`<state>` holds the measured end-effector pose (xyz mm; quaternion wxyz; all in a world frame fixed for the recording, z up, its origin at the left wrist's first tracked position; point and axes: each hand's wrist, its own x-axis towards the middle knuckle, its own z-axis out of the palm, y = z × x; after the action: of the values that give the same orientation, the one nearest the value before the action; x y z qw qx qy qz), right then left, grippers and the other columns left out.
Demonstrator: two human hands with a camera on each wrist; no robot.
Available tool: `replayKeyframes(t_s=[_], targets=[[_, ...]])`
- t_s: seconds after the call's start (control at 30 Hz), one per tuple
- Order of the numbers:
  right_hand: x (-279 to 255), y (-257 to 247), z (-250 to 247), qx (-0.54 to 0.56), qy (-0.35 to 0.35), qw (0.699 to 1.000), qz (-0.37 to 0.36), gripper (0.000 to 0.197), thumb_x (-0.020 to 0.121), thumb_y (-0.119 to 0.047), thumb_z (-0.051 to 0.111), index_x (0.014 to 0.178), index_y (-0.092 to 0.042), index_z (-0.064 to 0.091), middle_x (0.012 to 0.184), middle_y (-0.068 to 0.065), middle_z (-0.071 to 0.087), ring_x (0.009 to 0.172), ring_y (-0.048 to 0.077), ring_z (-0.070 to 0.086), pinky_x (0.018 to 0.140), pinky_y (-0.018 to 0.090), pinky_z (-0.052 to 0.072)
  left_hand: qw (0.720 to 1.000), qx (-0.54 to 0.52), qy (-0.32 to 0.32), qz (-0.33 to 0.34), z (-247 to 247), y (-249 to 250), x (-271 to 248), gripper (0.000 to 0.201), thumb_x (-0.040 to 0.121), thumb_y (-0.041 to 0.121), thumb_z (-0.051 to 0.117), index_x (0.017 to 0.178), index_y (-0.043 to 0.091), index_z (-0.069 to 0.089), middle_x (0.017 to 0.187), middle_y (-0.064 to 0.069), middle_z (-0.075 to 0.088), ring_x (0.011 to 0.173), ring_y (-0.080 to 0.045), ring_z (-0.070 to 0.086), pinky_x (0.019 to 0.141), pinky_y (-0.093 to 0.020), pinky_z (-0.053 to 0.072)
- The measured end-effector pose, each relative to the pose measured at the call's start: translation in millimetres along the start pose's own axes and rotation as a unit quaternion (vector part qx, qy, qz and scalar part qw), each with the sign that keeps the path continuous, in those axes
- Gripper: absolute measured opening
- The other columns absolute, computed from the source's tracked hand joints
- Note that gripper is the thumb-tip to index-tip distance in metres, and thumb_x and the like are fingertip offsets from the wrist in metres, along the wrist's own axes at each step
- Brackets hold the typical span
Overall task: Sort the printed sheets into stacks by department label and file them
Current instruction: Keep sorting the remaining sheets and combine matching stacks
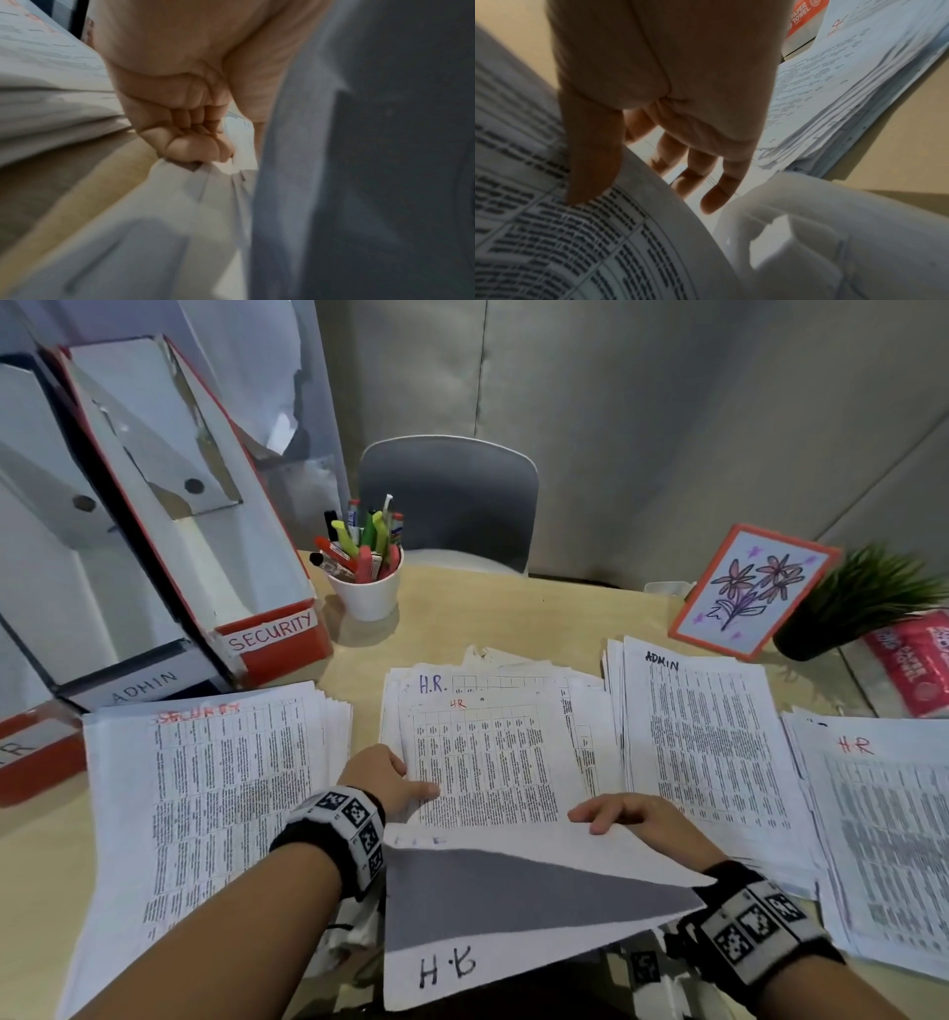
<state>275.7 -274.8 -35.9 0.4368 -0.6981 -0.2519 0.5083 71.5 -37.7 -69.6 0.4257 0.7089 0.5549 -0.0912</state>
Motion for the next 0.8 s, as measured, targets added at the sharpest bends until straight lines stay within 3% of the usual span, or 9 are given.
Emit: replayKeyframes(t_s=[0.07,0.17,0.27,0.33,0.4,0.5,0.6,0.7,0.8], targets=[[-1,0,-1,0.028,0.004,1.000,0.007,0.015,0.072,-0.010,0.078,0.065,-0.001,0.068,0.090,-0.001,0.075,0.087,0.012,0.070,0.074,0.015,0.050,0.999,0.027,-0.010,0.013,0,3,0,0.051,0.066,0.043,0.083,0.060,0.018,0.039,0.058,0.002,0.042,0.056,-0.017,0.043,0.055,-0.025,0.033],[-1,3,-1,0.061,0.011,0.998,0.014,0.046,0.041,-0.043,0.092,0.059,-0.007,0.072,0.095,0.010,0.074,0.088,0.021,0.070,0.074,0.025,0.054,0.999,0.038,-0.019,0.020,-2,5,3,0.043,0.075,0.024,0.077,0.057,0.018,0.038,0.058,0.002,0.041,0.063,-0.021,0.045,0.056,-0.027,0.035],[-2,0,1,0.070,0.035,0.997,0.029,0.016,0.067,-0.006,0.081,0.060,0.000,0.068,0.089,0.013,0.073,0.079,0.026,0.069,0.065,0.030,0.055,0.998,0.003,0.025,0.050,-4,0,3,0.032,0.079,0.004,0.065,0.058,0.016,0.045,0.061,0.001,0.048,0.063,-0.018,0.047,0.053,-0.024,0.034],[-2,-3,2,0.045,0.056,0.997,0.034,0.017,0.074,0.014,0.066,0.062,0.003,0.065,0.080,0.006,0.074,0.071,0.019,0.070,0.057,0.025,0.053,0.995,-0.046,0.054,0.066,-5,-3,-1,0.020,0.075,-0.003,0.062,0.067,0.012,0.051,0.066,-0.003,0.053,0.063,-0.018,0.046,0.055,-0.025,0.035],[-3,-6,3,0.038,0.070,0.996,0.035,0.015,0.070,0.014,0.071,0.063,0.002,0.064,0.071,0.001,0.073,0.063,0.012,0.068,0.052,0.019,0.051,0.989,-0.116,0.061,0.063,-7,-7,-4,0.017,0.073,-0.004,0.062,0.079,0.010,0.056,0.070,-0.005,0.057,0.062,-0.018,0.050,0.055,-0.025,0.039],[2,-7,4,0.025,0.094,0.994,0.043,0.019,0.073,0.004,0.074,0.058,-0.006,0.066,0.059,-0.001,0.067,0.059,0.018,0.062,0.055,0.023,0.048,0.979,-0.197,0.035,0.046,-10,-15,-3,0.018,0.072,-0.002,0.070,0.085,0.009,0.064,0.071,-0.008,0.064,0.061,-0.021,0.059,0.062,-0.030,0.052],[12,3,-1,0.001,0.145,0.985,0.089,0.046,0.084,-0.001,0.058,0.043,-0.021,0.058,0.036,-0.010,0.055,0.050,0.004,0.055,0.059,0.019,0.046,0.980,-0.193,-0.018,0.043,-16,-16,-4,0.025,0.073,-0.004,0.065,0.058,0.015,0.063,0.058,-0.004,0.060,0.058,-0.023,0.056,0.058,-0.028,0.048],[23,12,-2,-0.023,0.176,0.978,0.107,0.046,0.092,0.009,0.047,0.062,-0.025,0.054,0.041,-0.024,0.056,0.052,-0.002,0.058,0.072,0.027,0.049,0.974,-0.212,-0.072,0.043,-18,-16,-7,0.028,0.078,-0.007,0.056,0.056,0.009,0.063,0.056,-0.006,0.055,0.048,-0.017,0.049,0.048,-0.021,0.040],[25,6,7,-0.073,0.167,0.979,0.091,0.041,0.081,0.013,0.057,0.052,-0.015,0.053,0.036,-0.009,0.050,0.037,0.000,0.046,0.043,0.014,0.039,0.959,-0.254,-0.115,0.056,-19,-16,-15,0.035,0.084,-0.009,0.053,0.062,0.009,0.073,0.062,-0.008,0.061,0.056,-0.020,0.048,0.050,-0.023,0.040]])
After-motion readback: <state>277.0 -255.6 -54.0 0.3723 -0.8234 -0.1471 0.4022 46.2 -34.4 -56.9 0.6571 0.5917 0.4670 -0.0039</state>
